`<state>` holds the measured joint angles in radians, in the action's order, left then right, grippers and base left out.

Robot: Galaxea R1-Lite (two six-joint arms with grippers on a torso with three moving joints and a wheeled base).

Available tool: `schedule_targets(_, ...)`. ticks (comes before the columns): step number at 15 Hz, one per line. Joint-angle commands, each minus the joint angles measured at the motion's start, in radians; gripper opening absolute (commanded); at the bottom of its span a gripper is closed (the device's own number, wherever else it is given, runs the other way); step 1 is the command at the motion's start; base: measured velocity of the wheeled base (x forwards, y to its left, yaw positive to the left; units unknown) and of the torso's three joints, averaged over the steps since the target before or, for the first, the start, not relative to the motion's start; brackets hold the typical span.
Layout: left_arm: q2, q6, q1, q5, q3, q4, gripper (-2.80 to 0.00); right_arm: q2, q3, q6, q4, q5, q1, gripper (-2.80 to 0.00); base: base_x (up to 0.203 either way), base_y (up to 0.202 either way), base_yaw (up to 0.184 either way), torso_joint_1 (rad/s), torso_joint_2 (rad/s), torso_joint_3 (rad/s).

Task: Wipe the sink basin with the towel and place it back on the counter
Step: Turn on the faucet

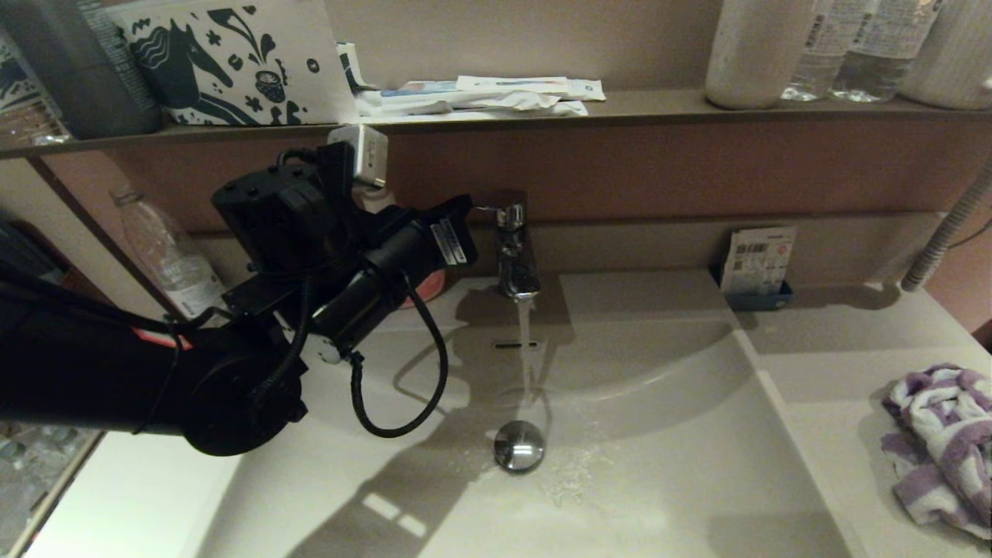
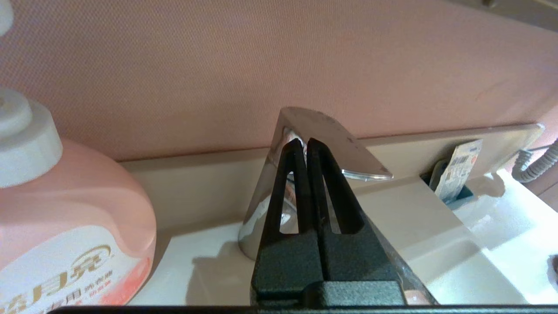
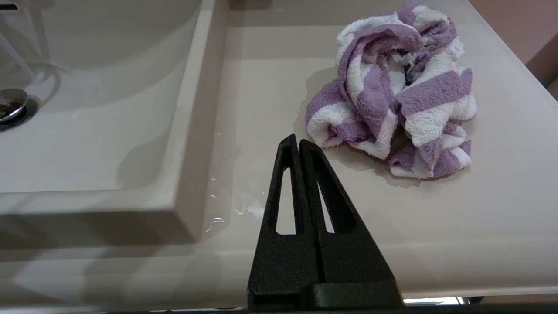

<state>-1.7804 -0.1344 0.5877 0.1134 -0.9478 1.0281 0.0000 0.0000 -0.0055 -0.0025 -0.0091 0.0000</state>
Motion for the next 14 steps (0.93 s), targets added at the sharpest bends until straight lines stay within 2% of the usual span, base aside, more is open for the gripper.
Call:
schedule_targets(1, -0.002, -0.001, 0.0, 0.0, -0.003, 0.004, -2.8, 0.0, 0.0, -0.001, -0.001, 0.0, 0.0, -2.8, 0.0, 0.0, 0.0, 0.0, 0.0, 0.0)
schedule_targets(14, 0.038, 0.001, -0.025, 0.008, -0.019, 0.006, -2.8, 0.0, 0.0, -0.001, -0.001, 0.0, 0.0, -2.8, 0.0, 0.0, 0.0, 0.0, 0.0, 0.0)
